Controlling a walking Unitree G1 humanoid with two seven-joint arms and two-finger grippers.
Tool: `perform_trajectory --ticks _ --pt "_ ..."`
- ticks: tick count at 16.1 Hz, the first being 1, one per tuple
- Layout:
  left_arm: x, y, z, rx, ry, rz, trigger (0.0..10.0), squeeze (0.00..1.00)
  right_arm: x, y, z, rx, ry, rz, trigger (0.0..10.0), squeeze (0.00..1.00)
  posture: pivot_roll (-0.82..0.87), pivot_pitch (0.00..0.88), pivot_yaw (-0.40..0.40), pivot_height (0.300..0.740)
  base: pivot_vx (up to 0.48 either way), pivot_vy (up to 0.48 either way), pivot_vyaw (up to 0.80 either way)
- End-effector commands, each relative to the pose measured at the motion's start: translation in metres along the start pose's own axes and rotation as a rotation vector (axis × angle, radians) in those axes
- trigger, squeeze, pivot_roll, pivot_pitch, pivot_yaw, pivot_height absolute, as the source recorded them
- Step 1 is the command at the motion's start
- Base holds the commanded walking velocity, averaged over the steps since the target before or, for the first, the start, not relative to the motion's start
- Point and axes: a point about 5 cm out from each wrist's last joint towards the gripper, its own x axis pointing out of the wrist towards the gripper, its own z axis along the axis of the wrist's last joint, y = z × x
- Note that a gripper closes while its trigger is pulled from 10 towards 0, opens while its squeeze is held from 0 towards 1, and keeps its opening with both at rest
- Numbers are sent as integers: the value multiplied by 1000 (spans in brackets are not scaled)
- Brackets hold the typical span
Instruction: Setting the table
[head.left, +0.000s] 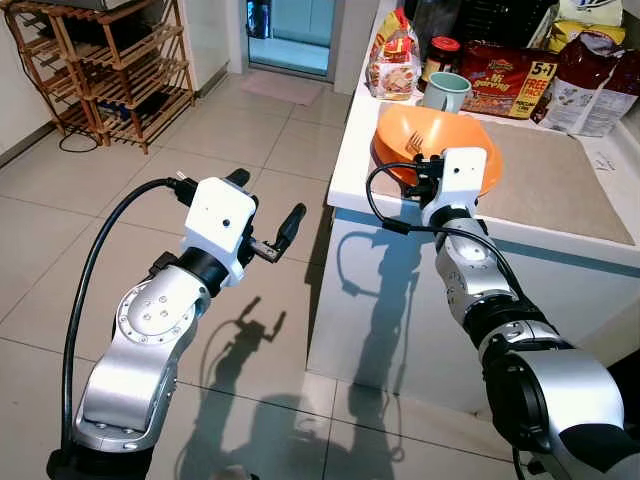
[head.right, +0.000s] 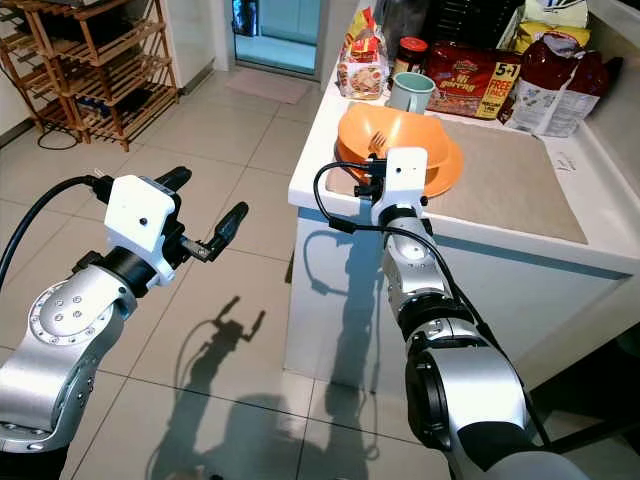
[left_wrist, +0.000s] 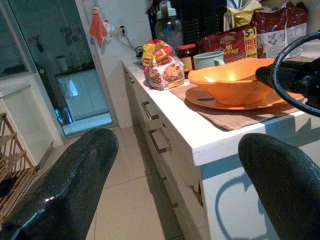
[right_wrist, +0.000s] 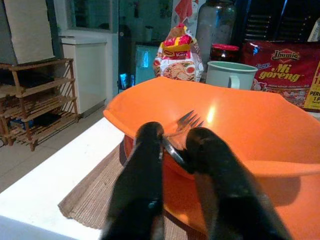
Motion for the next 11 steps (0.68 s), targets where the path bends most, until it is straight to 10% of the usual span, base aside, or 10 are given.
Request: perform_trajectory --ticks 1,11 --pt "0 -2 3 2 -17 -7 10000 0 6 -3 11 -5 -31 -6 0 0 133 0 -116 740 0 0 0" --pt "2 -2 4 7 -29 -16 10000 0 6 -7 15 -12 -60 -19 0 0 131 0 -113 740 0 0 0"
